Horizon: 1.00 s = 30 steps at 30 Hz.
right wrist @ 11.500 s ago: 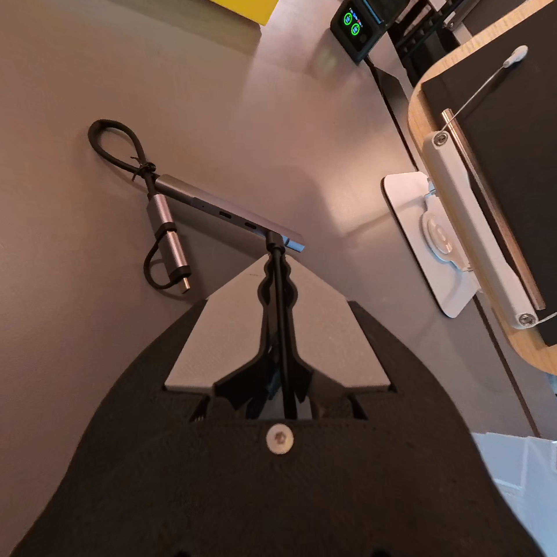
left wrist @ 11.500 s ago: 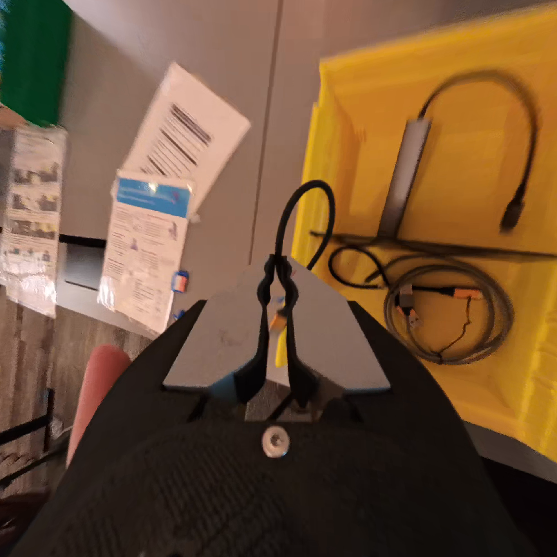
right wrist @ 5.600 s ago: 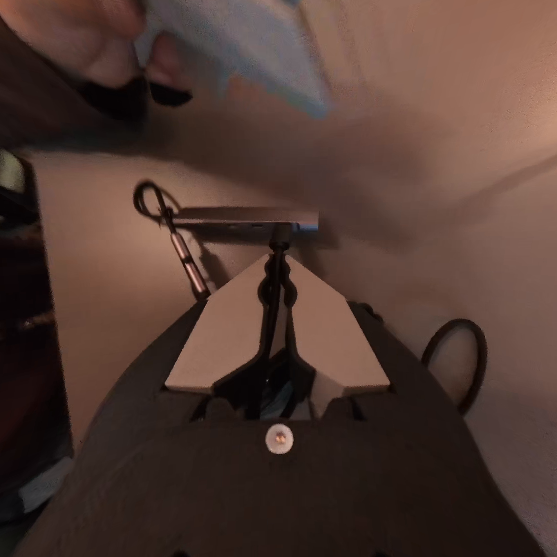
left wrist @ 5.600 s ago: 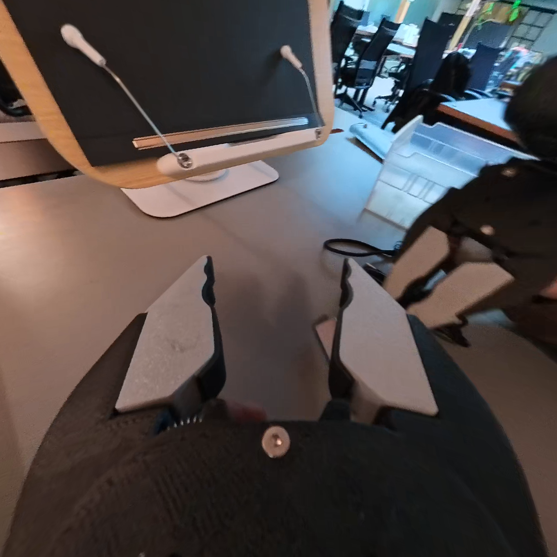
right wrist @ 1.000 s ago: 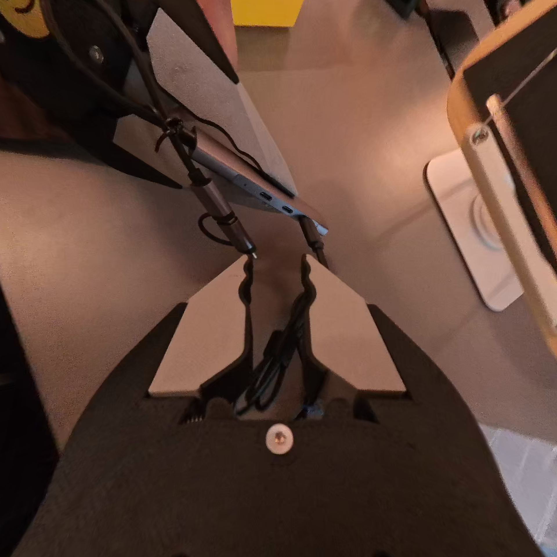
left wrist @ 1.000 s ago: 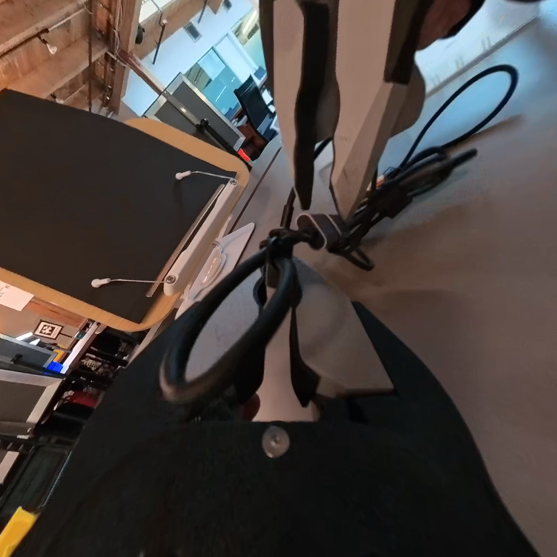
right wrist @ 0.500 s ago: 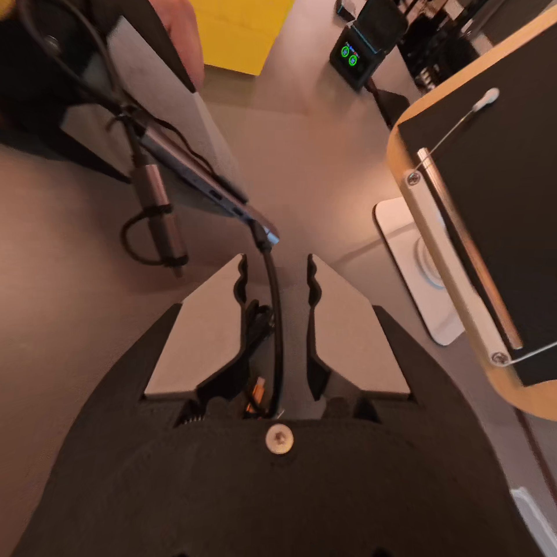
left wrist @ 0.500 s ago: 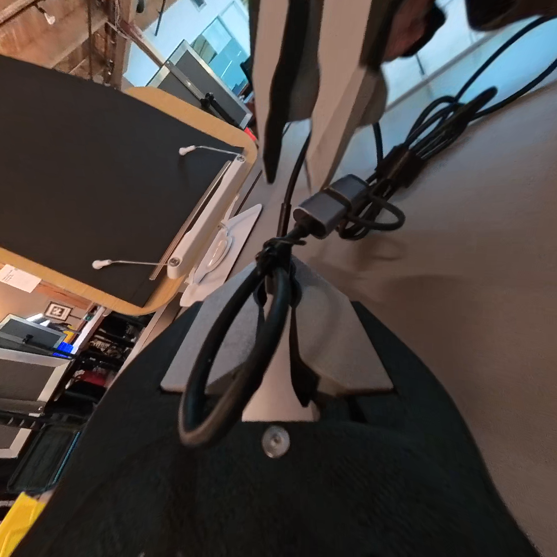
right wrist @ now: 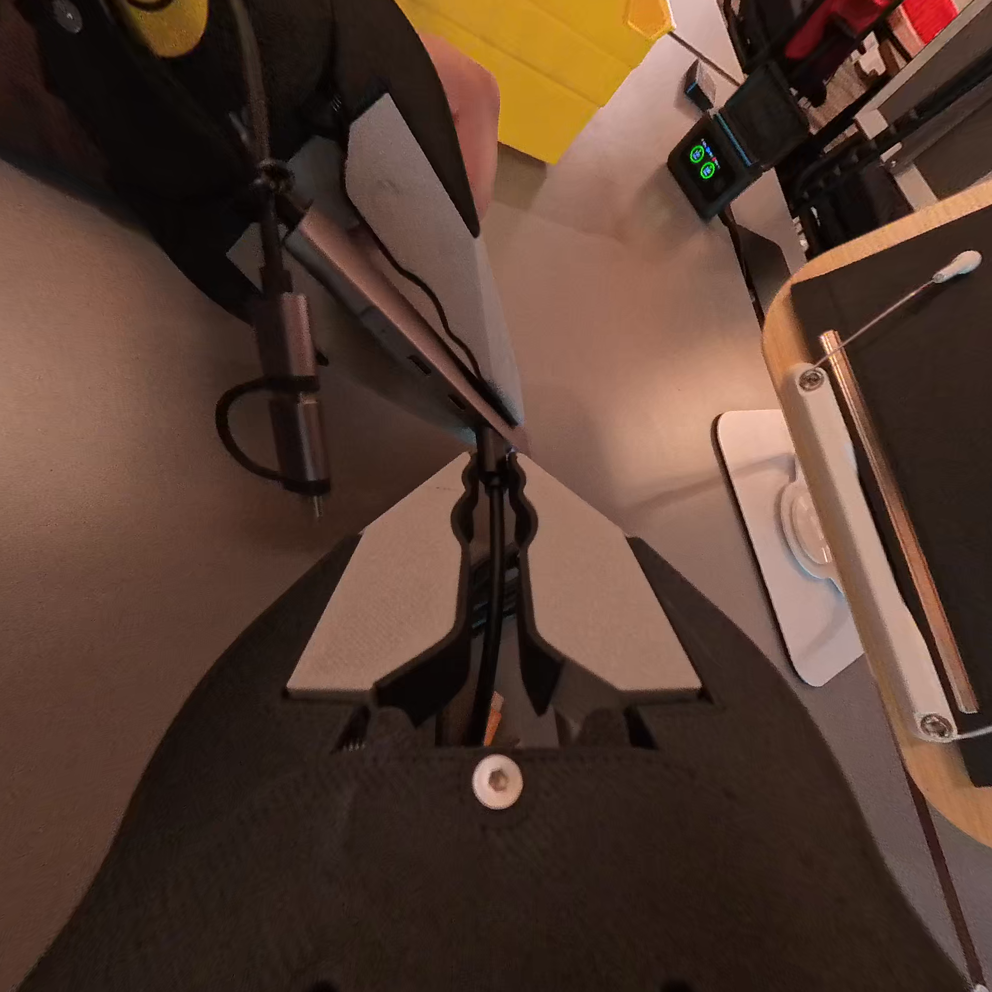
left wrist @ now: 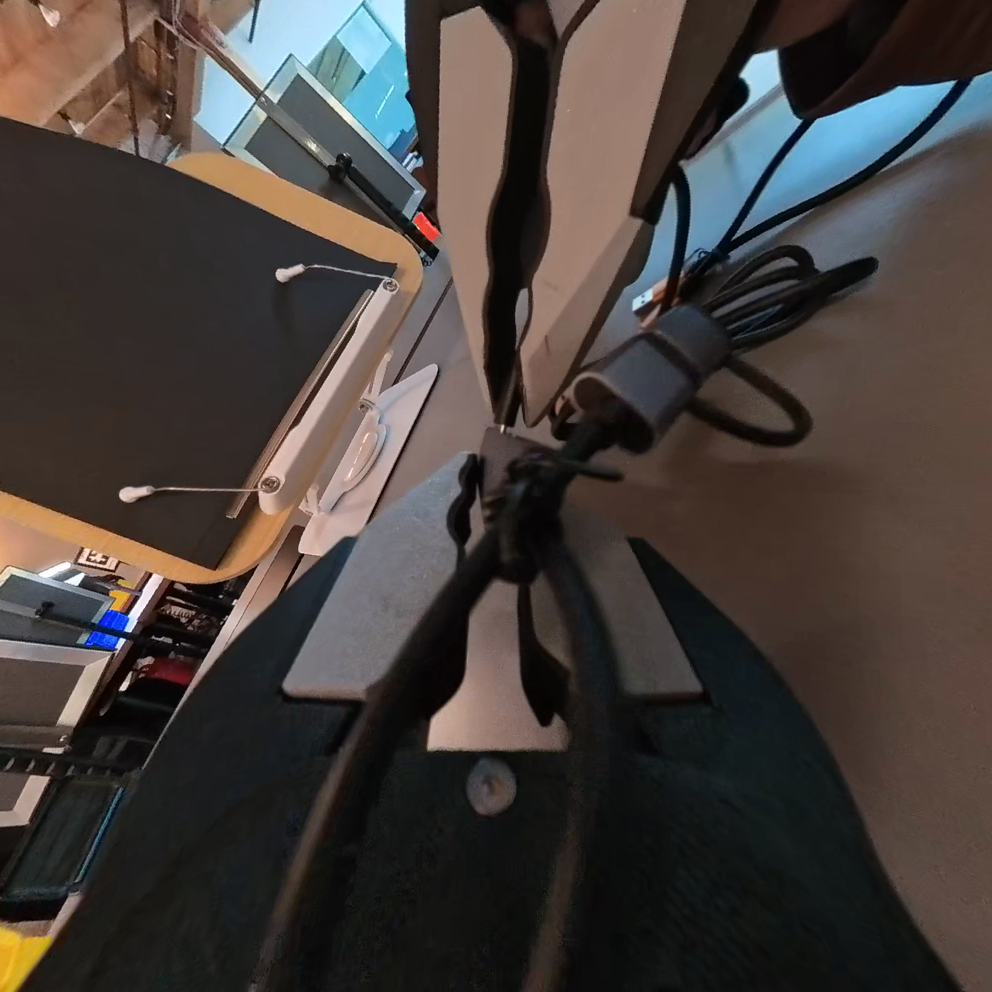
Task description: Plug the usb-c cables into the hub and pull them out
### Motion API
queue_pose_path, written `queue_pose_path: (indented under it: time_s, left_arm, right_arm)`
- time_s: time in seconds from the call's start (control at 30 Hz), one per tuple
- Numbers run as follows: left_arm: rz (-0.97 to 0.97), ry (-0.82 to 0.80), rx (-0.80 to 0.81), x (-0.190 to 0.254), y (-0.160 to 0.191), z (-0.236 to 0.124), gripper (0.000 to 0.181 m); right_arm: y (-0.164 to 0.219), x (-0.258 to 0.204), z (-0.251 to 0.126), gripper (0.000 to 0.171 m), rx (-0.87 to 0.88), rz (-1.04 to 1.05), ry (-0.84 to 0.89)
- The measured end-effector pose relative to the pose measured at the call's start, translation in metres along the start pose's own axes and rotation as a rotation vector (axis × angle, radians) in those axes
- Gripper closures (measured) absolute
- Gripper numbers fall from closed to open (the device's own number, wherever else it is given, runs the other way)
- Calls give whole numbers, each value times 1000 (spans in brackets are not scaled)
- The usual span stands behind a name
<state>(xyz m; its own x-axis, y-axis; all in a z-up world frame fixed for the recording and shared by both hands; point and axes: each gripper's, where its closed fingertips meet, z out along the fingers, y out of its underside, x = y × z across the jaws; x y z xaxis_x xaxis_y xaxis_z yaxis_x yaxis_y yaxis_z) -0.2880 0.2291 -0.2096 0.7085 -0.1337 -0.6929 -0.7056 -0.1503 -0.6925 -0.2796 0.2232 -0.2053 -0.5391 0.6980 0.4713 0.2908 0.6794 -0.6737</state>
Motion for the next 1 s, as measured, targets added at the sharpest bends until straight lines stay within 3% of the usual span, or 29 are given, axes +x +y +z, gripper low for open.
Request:
queue_pose_path:
  time_s: [0.5,0.57,0.7,0.8,1.0]
  left_arm:
    - [29,-7,-21,-6,1,-6,173]
    - [48,-18,-61,-6,8,-3,172]
    - [48,-39,-93,-11,16,0,173]
    - [35,-56,-89,-17,19,-2,173]
    - [55,-62,-55,-22,17,-4,173]
  right_arm:
    - [-2,4,3,161,83,212,-64]
    - [2,12,0,151,74,234,-29]
    - [15,40,-23,133,89,344,79]
    - [33,46,-46,139,99,507,121]
    - [79,8,-76,137,-42,639,41]
